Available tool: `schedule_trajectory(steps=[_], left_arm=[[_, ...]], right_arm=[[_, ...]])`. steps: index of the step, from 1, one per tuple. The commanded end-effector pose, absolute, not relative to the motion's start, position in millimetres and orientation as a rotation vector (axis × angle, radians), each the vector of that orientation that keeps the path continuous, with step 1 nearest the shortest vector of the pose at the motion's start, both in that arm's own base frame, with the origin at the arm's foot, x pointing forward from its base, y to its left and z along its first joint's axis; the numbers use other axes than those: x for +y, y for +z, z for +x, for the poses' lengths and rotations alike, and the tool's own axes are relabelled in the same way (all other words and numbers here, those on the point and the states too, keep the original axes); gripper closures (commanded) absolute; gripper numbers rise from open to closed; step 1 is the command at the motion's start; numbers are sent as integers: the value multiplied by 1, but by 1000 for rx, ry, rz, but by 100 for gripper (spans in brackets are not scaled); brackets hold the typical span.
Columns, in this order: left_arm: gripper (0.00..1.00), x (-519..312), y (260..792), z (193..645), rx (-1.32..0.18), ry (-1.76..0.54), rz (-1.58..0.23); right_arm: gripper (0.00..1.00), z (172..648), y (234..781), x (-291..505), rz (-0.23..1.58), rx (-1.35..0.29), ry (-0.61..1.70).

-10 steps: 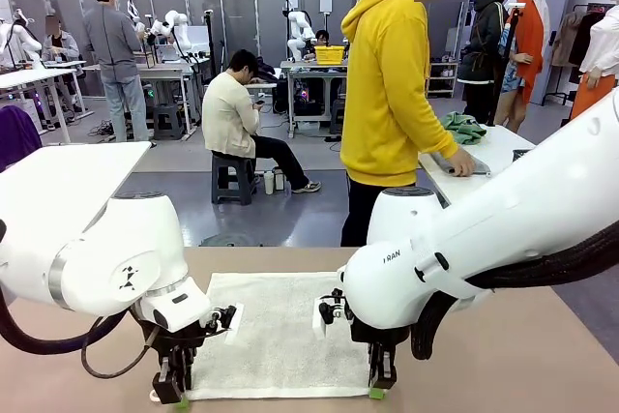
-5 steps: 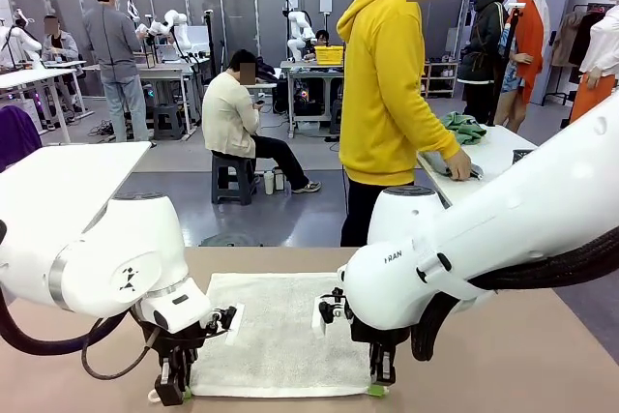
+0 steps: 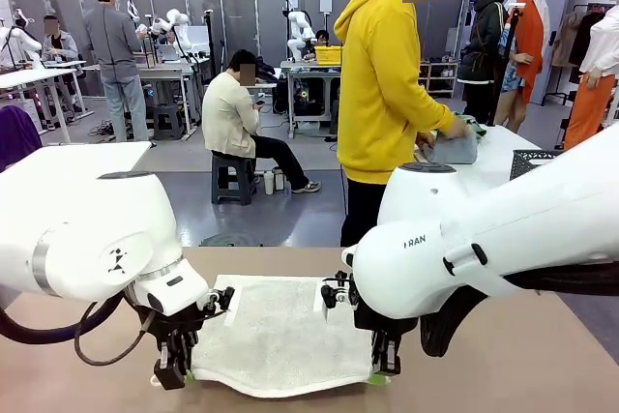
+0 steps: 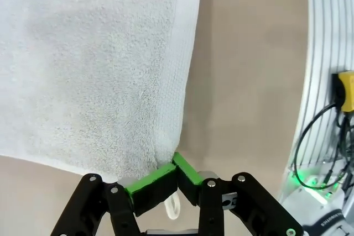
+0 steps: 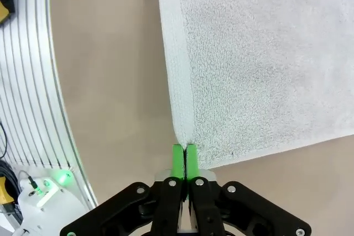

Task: Fold the towels and place them in the basket.
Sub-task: When a person lays out a Towel with hook on the table, fold it in half twice.

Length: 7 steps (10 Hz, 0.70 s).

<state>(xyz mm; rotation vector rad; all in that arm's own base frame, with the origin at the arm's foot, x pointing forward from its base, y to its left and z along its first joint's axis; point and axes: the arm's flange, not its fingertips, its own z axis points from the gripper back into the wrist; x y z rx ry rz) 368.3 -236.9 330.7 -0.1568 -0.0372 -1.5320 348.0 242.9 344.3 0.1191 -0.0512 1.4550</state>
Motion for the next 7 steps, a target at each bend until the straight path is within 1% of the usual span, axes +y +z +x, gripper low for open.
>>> schedule_trajectory(steps=[1,5,6,7], left_arm=[[100,-236,323,371,-34,-1527,-157],[100,-236,323,371,-34,-1527,-157],[100,-236,325,369,-24,-1528,-162],[100,-244,344,380,-26,-1556,-129]], right_arm=[[100,353,337,241,121,-50,1443],[100,353,337,241,121,-50,1443],[99,351,339,240,127,-41,1445],[99,363,357,246,41,-81,1459]])
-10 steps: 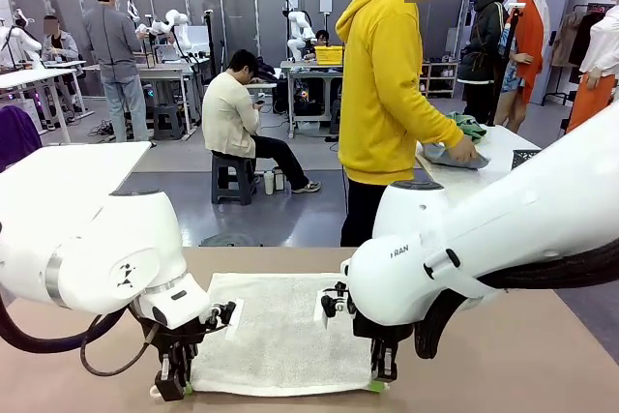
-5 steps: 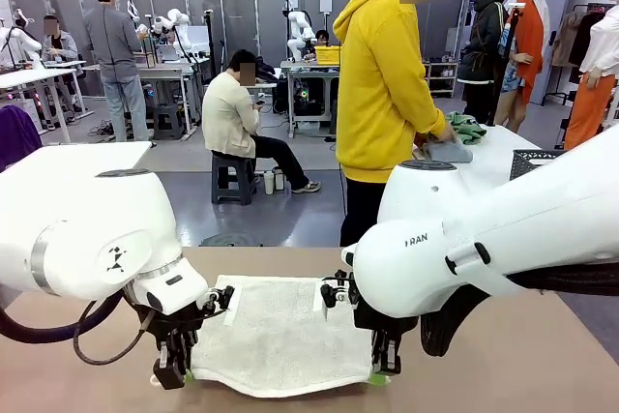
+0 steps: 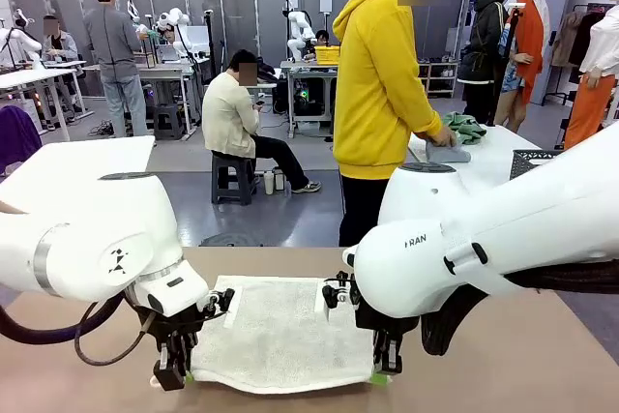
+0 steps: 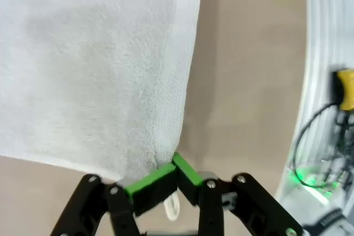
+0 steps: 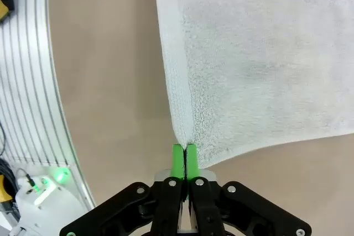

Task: Fold the towels and place them in the basket.
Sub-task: When a person lays out a Towel with hook on the table, fold it in half twice.

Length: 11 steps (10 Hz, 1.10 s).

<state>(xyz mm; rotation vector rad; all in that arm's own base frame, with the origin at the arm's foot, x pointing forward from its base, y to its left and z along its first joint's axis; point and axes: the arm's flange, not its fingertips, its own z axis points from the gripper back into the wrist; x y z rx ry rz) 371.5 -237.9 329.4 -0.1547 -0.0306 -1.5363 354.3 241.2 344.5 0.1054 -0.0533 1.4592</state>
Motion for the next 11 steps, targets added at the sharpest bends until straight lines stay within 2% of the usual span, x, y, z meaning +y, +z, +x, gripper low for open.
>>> schedule_trajectory(steps=[1,3,5,8,10,11], left_arm=[[100,-250,354,397,-24,-1543,-116],[100,-257,364,428,-24,-1493,-165],[100,-257,370,464,-47,-1426,-135],[100,-253,375,516,-128,-1386,-129],[100,-249,376,546,-129,-1382,-127],[100,-245,376,559,-136,-1385,-178]], right_arm=[[99,377,370,249,24,-83,1460],[99,411,388,250,24,-55,1419],[99,441,394,257,17,-53,1412],[99,489,391,270,40,-13,1416],[99,525,388,272,16,-14,1380],[99,537,387,271,-5,-12,1364]])
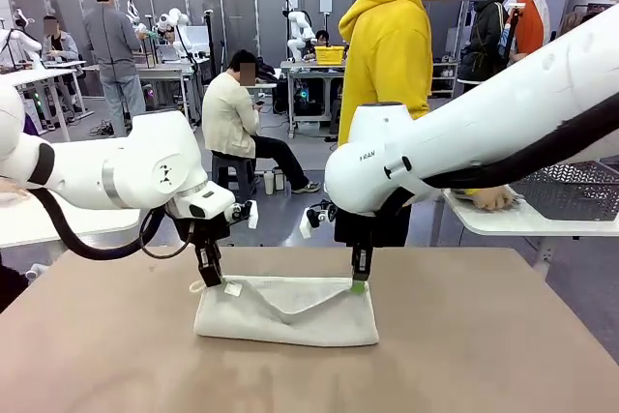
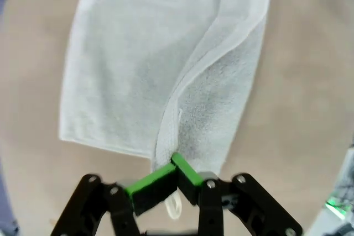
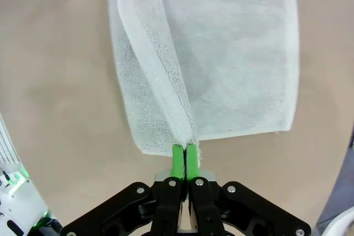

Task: Fold the towels and place them in the basket.
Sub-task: When a person lays out a Towel with hook on the table, fold it in half twice.

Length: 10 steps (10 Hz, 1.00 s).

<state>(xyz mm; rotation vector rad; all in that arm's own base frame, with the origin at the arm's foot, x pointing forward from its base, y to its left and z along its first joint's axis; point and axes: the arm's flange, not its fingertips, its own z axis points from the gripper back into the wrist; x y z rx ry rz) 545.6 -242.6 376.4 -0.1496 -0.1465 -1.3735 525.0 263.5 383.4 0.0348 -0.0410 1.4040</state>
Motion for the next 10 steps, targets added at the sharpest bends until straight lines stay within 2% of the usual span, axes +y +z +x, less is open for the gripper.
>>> schedule_trajectory(steps=[1,4,9,10], left_arm=[[100,-240,373,574,-112,-1351,-183],[100,-226,361,604,-103,-1317,-217],[100,-221,354,604,-158,-1345,-255],[95,-222,353,603,-164,-1356,-263]], right_arm=[[99,550,386,270,-5,-3,1351],[99,577,380,253,-1,-17,1259],[99,579,369,239,52,-117,1262],[94,579,368,239,101,-131,1291]])
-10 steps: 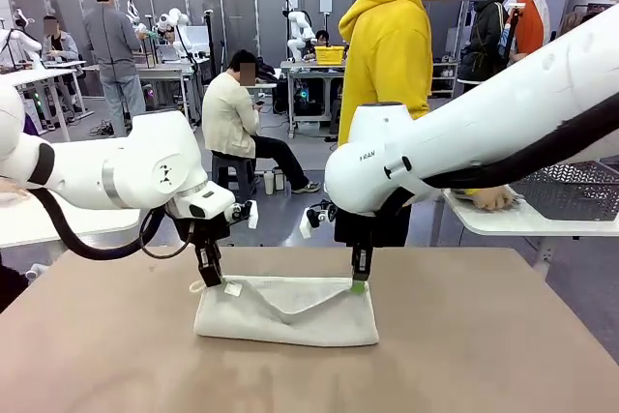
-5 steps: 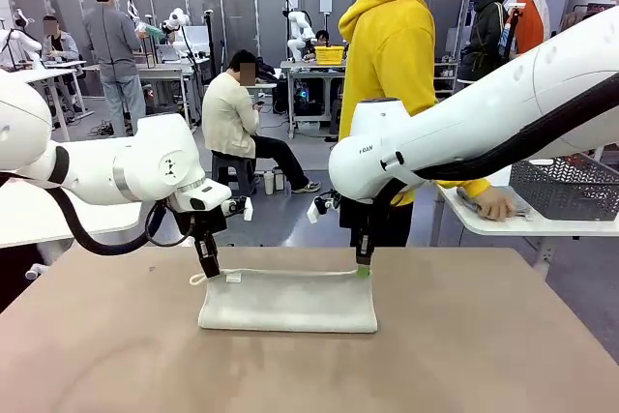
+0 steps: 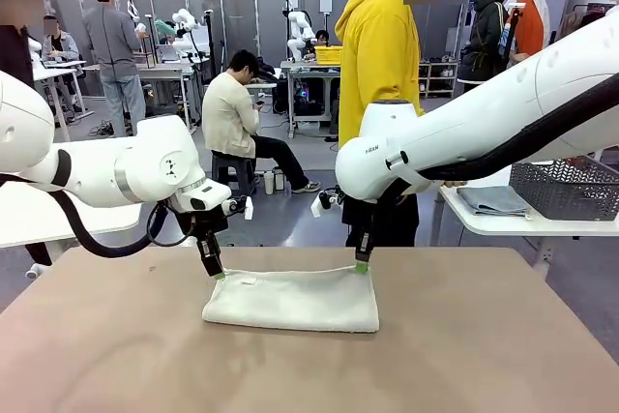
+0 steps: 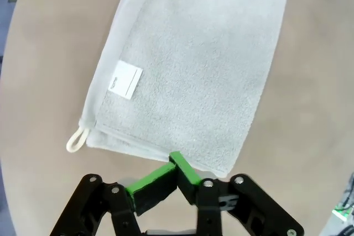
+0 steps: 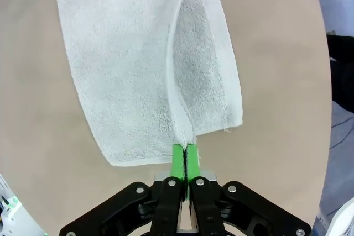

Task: Fold the towels and place them in the basket.
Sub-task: When a person lays out a Towel with hook on the table, fold it in half twice.

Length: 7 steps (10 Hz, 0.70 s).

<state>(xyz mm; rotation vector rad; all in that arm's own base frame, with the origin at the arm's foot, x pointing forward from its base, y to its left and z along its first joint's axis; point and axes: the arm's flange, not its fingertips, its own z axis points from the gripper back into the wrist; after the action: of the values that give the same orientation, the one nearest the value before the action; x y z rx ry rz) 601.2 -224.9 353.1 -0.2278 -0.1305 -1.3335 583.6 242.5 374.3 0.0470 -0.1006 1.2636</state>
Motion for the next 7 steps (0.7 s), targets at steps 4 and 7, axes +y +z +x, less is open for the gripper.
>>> schedule_trajectory(steps=[4,7], left_arm=[[29,-222,361,591,-198,-1374,-266],[32,-220,365,584,-218,-1381,-276]], right_arm=[[29,585,368,240,51,-140,1287],[0,581,369,243,29,-143,1274]])
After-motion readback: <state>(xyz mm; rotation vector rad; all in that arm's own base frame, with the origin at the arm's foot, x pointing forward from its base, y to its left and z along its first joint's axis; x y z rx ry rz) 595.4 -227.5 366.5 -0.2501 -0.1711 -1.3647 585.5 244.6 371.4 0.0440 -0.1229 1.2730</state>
